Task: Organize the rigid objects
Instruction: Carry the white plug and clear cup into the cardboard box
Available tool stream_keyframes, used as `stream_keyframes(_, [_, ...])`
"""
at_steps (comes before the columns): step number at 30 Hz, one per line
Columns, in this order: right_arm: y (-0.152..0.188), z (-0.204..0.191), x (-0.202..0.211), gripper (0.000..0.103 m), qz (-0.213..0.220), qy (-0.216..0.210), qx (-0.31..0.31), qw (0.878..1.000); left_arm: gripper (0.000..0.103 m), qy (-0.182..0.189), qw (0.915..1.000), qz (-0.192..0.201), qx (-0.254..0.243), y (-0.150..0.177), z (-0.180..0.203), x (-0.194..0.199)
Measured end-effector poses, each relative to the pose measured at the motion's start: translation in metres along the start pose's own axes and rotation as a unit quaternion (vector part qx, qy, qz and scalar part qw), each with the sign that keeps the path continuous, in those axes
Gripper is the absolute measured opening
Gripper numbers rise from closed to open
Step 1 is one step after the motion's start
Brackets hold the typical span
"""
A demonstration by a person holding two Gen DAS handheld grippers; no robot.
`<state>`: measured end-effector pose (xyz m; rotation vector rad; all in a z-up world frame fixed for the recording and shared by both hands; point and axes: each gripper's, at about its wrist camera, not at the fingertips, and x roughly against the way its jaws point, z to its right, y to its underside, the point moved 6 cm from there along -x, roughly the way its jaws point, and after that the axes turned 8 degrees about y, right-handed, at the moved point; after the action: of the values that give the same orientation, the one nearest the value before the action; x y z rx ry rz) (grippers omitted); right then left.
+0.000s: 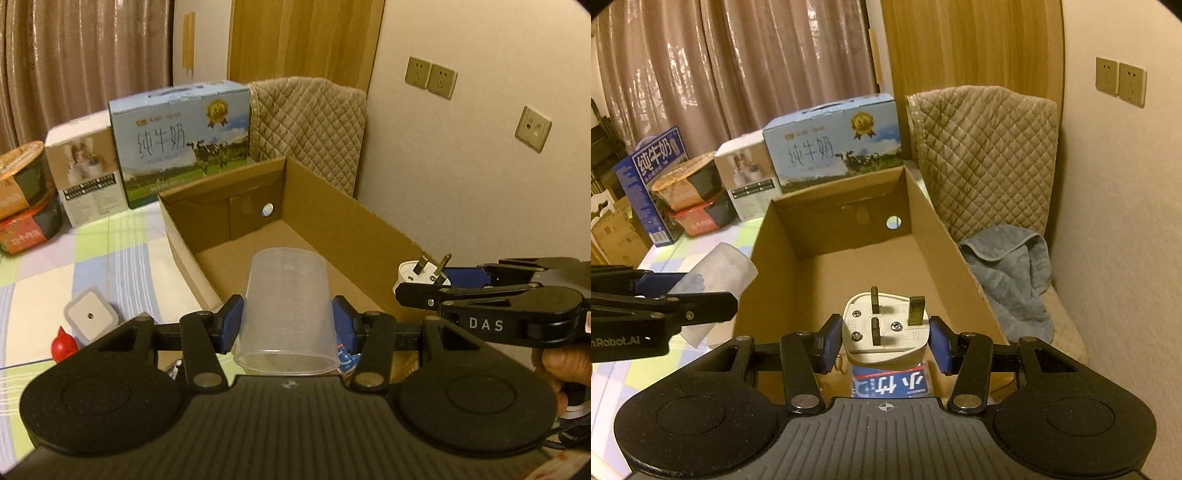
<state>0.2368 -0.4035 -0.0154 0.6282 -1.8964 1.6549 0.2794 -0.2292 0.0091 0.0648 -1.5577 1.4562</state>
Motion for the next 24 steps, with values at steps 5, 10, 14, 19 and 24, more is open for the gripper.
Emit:
stream_keyframes(5, [0.003,0.008,-0.012,0.047,-0.007,0.005,-0.004,1.000,0.047,0.005,0.9999,-0.014,0.000,0.007,0.003,-0.018])
stream_keyframes(10, [0.006,0.015,-0.020,0.047,-0.013,0.008,-0.009,1.000,0.047,0.010,0.9997,-0.022,0.001,0.008,0.007,-0.033])
stream_keyframes(14, [0.007,0.019,-0.025,0.047,-0.016,0.009,-0.011,1.000,0.047,0.011,0.9995,-0.028,0.001,0.009,0.010,-0.042])
stream_keyframes(19, [0.009,0.022,-0.029,0.047,-0.018,0.009,-0.013,1.000,0.047,0.009,0.9992,-0.037,-0.006,0.013,0.012,-0.053])
stream_keyframes(24, [0.010,0.023,-0.031,0.047,-0.021,0.010,-0.014,1.000,0.047,0.009,0.9990,-0.042,-0.010,0.015,0.015,-0.059])
